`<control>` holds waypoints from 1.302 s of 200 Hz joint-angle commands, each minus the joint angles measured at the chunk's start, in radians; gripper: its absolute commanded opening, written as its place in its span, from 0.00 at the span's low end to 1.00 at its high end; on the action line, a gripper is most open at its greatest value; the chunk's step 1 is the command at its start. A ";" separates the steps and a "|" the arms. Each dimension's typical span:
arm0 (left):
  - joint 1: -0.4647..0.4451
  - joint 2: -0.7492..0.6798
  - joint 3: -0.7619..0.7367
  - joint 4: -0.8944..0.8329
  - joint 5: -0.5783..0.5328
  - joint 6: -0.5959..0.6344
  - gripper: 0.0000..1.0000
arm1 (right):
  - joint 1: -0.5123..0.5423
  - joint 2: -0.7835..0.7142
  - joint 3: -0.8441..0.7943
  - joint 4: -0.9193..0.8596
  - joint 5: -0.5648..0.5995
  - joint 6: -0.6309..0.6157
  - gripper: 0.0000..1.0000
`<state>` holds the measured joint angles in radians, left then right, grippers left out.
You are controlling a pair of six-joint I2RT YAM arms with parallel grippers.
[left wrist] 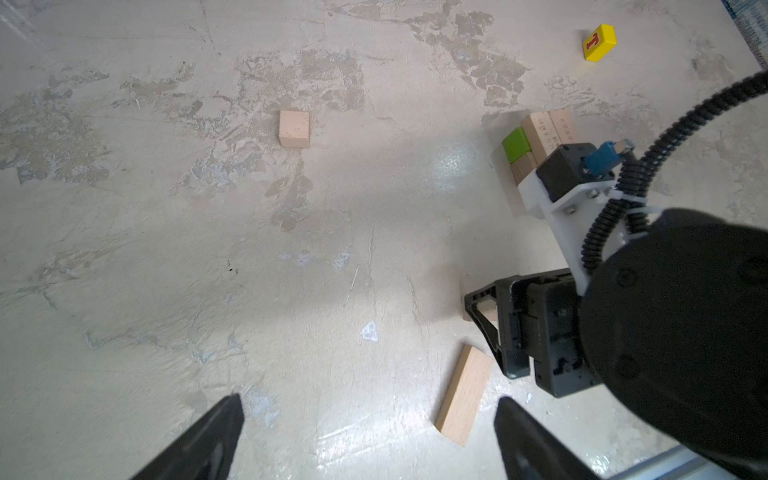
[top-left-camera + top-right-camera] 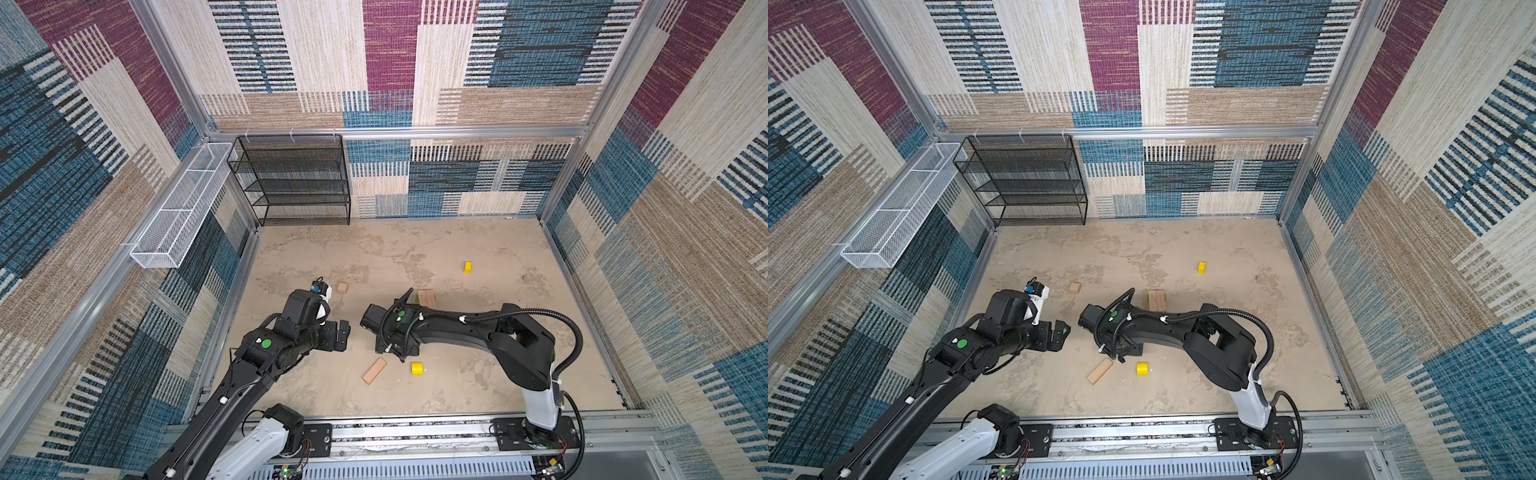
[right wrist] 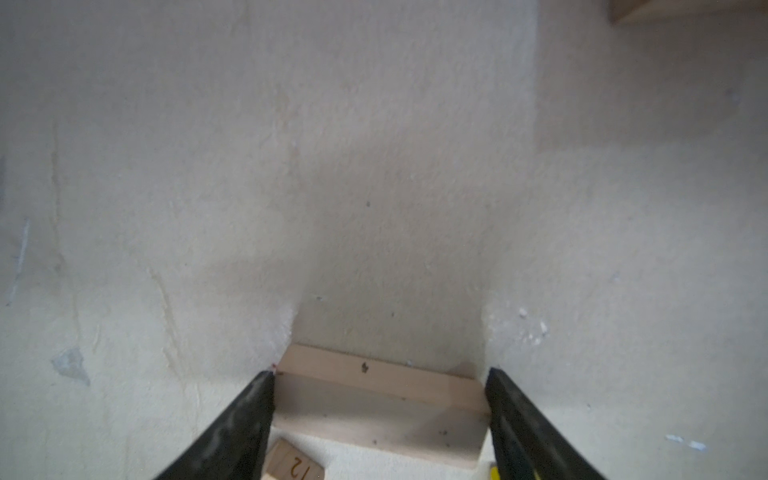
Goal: Build the wood block tower
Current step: 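Lower the open right gripper around the long plain wooden block, then close the right gripper on the long wooden block and lift it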
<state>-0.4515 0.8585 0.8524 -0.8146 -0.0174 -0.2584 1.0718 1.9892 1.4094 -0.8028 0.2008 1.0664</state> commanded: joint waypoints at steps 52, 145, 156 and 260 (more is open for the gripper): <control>0.001 -0.004 -0.003 0.017 0.010 0.000 0.99 | -0.025 -0.038 -0.027 0.040 -0.008 -0.194 0.67; 0.002 0.016 -0.002 0.017 0.008 -0.001 0.99 | -0.059 -0.054 -0.054 0.104 -0.001 -0.422 0.73; 0.002 0.017 -0.003 0.016 0.009 0.000 0.99 | -0.059 -0.047 -0.048 0.093 0.003 -0.425 0.76; 0.002 0.025 0.000 0.017 0.011 -0.001 0.99 | -0.060 -0.009 0.002 0.034 -0.012 -0.380 0.89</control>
<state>-0.4511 0.8822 0.8524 -0.8112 -0.0162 -0.2584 1.0122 1.9720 1.3952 -0.7395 0.1829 0.6624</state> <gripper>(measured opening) 0.991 0.894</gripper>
